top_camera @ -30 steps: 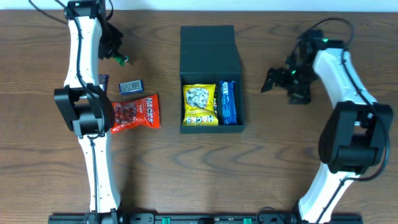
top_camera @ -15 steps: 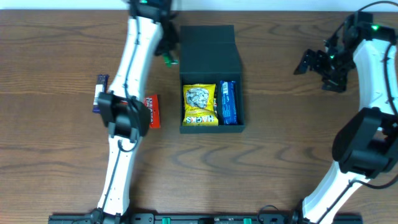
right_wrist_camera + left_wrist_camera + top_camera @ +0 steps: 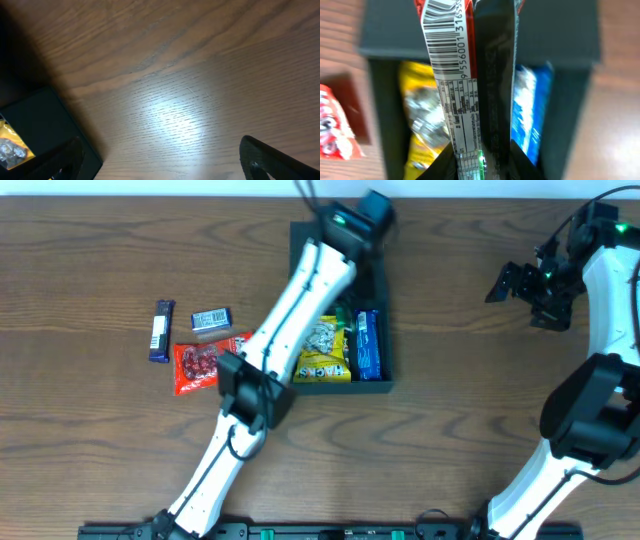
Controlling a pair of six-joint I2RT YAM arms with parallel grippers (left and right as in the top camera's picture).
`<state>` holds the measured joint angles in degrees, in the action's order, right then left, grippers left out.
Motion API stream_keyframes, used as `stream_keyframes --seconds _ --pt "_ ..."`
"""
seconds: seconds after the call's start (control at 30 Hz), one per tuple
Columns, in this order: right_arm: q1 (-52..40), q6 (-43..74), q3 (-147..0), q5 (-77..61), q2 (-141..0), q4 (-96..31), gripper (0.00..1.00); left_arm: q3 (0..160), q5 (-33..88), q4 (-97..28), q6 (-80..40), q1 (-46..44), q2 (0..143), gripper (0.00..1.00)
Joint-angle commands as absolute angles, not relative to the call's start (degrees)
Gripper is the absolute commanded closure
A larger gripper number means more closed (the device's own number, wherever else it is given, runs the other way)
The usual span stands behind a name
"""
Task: Pack container
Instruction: 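Carry the green-and-white bar over the box with the left gripper, then lower the bar upright between yellow bag and blue bar, release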
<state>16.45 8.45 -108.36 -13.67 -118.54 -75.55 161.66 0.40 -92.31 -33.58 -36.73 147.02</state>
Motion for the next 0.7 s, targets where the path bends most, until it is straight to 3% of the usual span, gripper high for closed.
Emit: stream_keyframes --seconds 0.0,0.67 --pt "17.3 7.2 -109.4 -13.5 -118.7 -75.4 0.01 162.2 -0.5 -96.8 -32.4 -39.4 147.4 0.94" --pt "17.3 7.2 -109.4 -13.5 -118.7 -75.7 0.01 148.5 -1.5 -92.4 -30.8 -39.7 147.4 0.94"
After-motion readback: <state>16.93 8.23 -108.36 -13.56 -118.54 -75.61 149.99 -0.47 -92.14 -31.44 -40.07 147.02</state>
